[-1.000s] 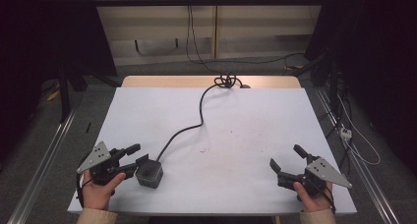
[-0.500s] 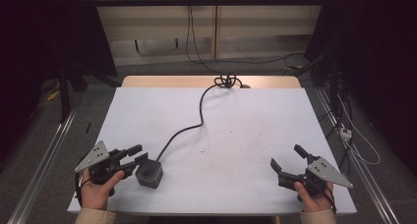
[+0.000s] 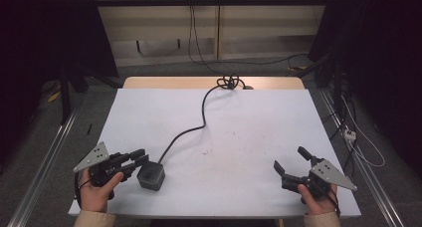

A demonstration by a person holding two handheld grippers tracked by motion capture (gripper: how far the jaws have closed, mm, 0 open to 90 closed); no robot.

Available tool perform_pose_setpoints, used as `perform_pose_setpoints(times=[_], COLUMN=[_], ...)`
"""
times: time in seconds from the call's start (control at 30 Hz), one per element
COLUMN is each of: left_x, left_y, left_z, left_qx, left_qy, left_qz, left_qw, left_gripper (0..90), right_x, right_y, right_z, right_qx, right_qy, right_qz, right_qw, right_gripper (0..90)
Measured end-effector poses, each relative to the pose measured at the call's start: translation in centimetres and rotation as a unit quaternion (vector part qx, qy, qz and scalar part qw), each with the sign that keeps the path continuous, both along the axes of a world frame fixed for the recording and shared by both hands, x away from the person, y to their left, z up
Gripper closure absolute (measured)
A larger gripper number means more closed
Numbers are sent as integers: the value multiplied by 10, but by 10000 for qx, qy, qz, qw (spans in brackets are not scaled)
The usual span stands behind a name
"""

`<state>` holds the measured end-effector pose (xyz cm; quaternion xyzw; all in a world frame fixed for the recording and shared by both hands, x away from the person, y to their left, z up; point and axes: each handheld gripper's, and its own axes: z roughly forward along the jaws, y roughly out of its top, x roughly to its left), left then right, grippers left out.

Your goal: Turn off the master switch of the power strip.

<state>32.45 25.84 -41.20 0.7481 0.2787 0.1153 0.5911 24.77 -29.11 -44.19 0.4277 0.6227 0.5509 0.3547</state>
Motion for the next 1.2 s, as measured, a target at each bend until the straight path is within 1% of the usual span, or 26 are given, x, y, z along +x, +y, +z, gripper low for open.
perform_pose_setpoints(times=[0.13, 0.2, 0.27, 0.43, 0.7, 0.83, 1.0, 1.2], left_x=[0, 0, 0, -1, -1, -2, -3, -3], left_y=[1, 2, 3, 4, 4, 5, 5, 5], left_z=[1, 1, 1, 2, 2, 2, 3, 3], left_qx=[-43, -20, -59, -74, -85, -124, -104, -92], left_qy=[51, 95, 119, 154, 230, 228, 236, 260], left_qz=[-13, -25, -52, -107, -158, -148, -220, -271], left_qw=[10000, 9999, 9999, 9998, 9996, 9996, 9994, 9993], left_gripper=[745, 754, 757, 796, 826, 840, 872, 888], right_x=[0, 0, 0, 0, 0, 0, 0, 0], right_y=[0, 0, 0, 0, 0, 1, 0, 1], right_z=[0, 0, 0, 0, 0, 0, 0, 0], right_qx=[-8, -3, -1, -11, -41, -40, -39, -44], right_qy=[10, 4, 3, 0, 8, 10, 20, 14], right_qz=[14, 6, 6, 8, 25, 34, 39, 49], right_qw=[10000, 10000, 10000, 10000, 10000, 10000, 10000, 10000], right_gripper=[54, 54, 54, 54, 56, 56, 58, 58])
